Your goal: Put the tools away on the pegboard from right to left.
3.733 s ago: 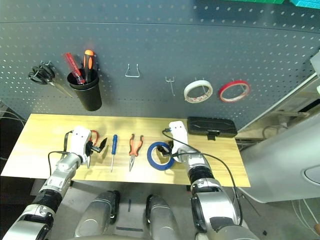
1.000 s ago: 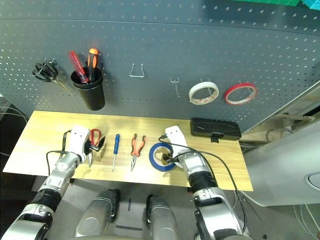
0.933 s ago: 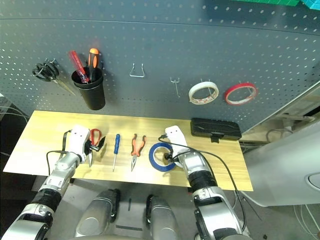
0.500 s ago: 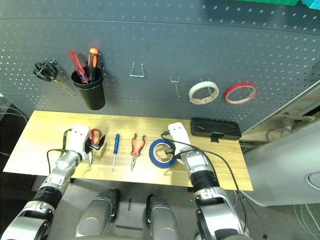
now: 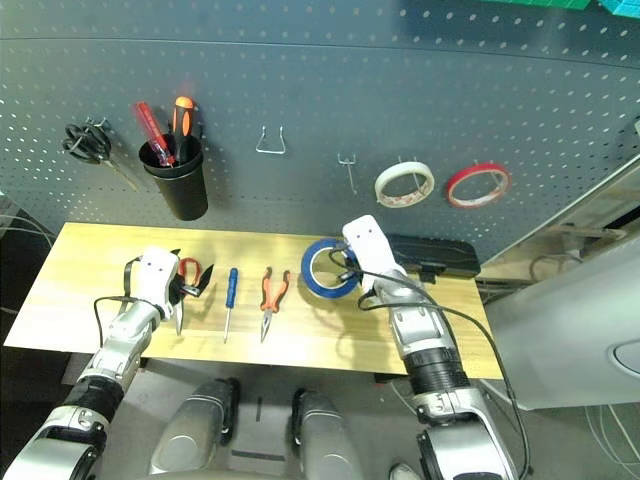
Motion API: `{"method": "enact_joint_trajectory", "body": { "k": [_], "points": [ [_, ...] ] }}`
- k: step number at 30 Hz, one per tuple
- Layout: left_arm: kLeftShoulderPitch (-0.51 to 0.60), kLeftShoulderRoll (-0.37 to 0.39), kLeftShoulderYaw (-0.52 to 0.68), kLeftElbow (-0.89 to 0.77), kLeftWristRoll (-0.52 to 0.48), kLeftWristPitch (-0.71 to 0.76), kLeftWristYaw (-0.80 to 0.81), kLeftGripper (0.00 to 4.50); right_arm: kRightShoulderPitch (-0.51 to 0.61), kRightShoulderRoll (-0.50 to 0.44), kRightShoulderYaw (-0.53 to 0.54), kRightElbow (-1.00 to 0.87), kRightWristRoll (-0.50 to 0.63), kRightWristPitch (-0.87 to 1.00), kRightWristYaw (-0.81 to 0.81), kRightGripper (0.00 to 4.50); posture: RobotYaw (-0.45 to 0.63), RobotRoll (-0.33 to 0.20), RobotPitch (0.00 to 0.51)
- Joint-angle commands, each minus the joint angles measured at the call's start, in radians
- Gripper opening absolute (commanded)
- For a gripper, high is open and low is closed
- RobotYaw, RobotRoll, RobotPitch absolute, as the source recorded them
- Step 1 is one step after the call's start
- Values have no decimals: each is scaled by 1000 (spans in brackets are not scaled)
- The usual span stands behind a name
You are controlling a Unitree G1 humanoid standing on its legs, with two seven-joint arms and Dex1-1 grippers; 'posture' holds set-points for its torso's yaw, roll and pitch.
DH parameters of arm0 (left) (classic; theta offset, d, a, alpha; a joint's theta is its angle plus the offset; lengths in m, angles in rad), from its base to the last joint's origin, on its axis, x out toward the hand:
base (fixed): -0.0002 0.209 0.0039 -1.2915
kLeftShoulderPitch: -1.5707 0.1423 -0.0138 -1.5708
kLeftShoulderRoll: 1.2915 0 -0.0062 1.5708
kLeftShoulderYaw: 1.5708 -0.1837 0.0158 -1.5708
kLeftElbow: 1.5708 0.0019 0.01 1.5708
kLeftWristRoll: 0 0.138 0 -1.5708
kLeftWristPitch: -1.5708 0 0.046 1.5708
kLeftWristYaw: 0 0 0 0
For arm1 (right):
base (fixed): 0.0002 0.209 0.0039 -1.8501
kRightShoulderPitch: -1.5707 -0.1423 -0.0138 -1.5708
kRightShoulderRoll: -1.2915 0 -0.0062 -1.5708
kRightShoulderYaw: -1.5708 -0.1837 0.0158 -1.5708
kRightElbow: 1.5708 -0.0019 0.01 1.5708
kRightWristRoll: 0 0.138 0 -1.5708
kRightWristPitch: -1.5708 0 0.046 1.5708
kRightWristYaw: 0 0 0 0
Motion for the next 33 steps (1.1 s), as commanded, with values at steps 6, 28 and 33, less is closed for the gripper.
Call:
{"method": "enact_joint_trajectory", "body": {
  "k": [6,28,33],
  "points": [
    [16,-4,2,-13,-6,-32,-14,4500,103,-38,-10,-70,-57,-224,-44,711,90,0,185],
    [-5,-19,-9,-25,-12,-74,-60,4500,181,-53,-114,-187,-55,-581,-141,710,67,0,173],
    [-6,-20,-8,-25,-12,-77,-58,4500,172,-52,-127,-194,-61,-656,-156,710,70,0,175]
  ]
}}
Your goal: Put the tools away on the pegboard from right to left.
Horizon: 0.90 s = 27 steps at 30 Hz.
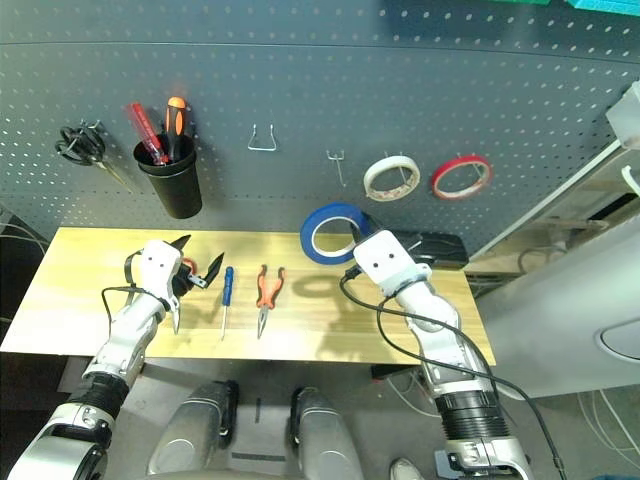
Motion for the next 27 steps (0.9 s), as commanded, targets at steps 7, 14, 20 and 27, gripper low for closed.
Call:
{"method": "enact_joint_trajectory", "body": {
  "k": [7,14,20,27],
  "points": [
    [8,0,-4,13,8,-9,-3,4500,-28,3,-60,-22,2,-86,-60,710,69,0,178],
    [9,3,-5,11,8,-7,-5,4500,-59,27,-81,-24,5,-56,-92,710,67,0,179],
    [5,-1,-8,13,10,-5,-6,4500,-123,85,-82,11,-10,44,-139,710,66,0,180],
    [3,-16,-9,-4,-16,-17,-31,4500,-205,123,-61,134,-43,89,-181,710,79,0,182]
  ]
}}
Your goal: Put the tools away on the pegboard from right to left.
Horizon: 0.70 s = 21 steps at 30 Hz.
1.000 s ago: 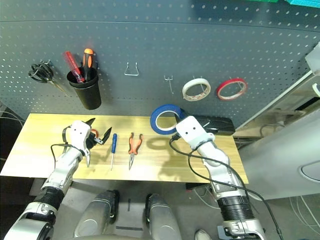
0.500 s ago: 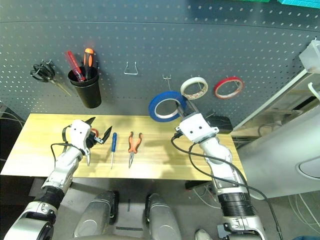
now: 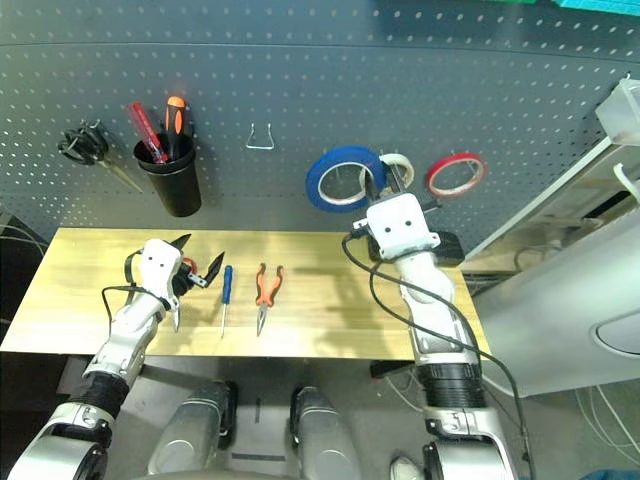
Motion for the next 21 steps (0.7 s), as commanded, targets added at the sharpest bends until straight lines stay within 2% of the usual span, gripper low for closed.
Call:
{"method": "enact_joint_trajectory", "body": {
  "k": [1,6,11,17,21],
  "points": [
    [10,-17,-12,-24,-32,-36,-58,4500,-43,17,9,97,-19,35,-36,710,82,0,183],
    [40,-23,-53,-108,-68,-142,-175,4500,-95,21,4,183,-14,36,-58,710,92,0,187],
    [48,-33,-62,-143,-105,-186,-229,4500,-119,22,7,217,-10,25,-63,710,95,0,188],
    [49,-31,-68,-127,-84,-199,-230,4500,-121,24,9,224,1,24,-53,710,90,0,186],
    [44,-22,-66,-110,-57,-201,-210,4500,-81,25,13,170,27,8,-22,2081,90,0,187]
  ]
}}
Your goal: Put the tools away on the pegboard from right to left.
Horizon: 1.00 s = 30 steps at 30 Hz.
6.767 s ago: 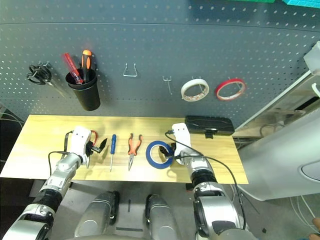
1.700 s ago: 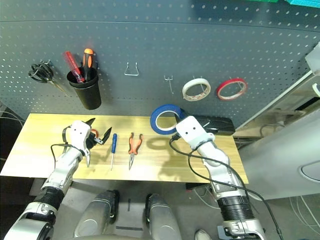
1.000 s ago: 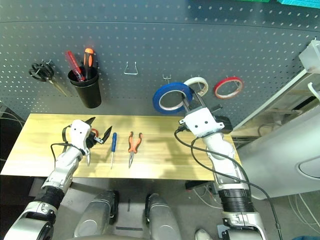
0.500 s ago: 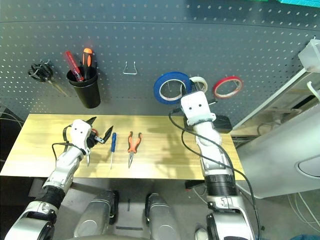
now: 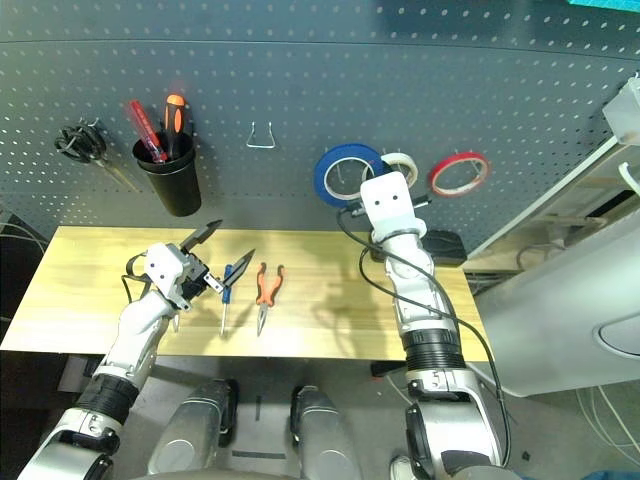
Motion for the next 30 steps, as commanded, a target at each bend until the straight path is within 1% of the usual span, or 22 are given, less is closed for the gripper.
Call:
{"method": "enact_joint_trajectory", "body": {
  "k": [1,7,9,13,16,19,21,25,27,30],
  "points": [
    [12,9,-7,26,28,-9,11,4500,60,2,13,-70,25,-28,39,2370,89,0,189],
    [10,24,-12,50,77,-19,46,4500,202,-4,16,-202,40,-35,85,4427,83,0,192],
    [8,26,-13,60,86,-13,53,4500,237,0,18,-226,46,-28,97,4471,82,0,193],
    [8,23,-9,56,83,63,62,4500,311,7,56,-253,46,-22,139,4471,80,0,193],
    [1,28,-9,59,98,117,81,4500,333,28,88,-239,53,43,176,4471,81,0,193],
    [-2,35,-12,55,118,166,99,4500,333,55,106,-219,63,122,202,4471,85,0,195],
    [-2,39,-16,52,132,201,108,4500,310,93,100,-183,93,227,209,4471,84,0,196],
    [-5,48,-28,64,167,260,130,4500,227,197,28,-44,182,452,160,4471,88,0,200],
    [-4,49,-36,66,182,299,135,4500,160,240,10,55,211,511,149,4471,94,0,206],
    [1,53,-46,55,191,341,140,4500,94,270,6,127,228,549,150,4471,101,0,212]
  ]
}}
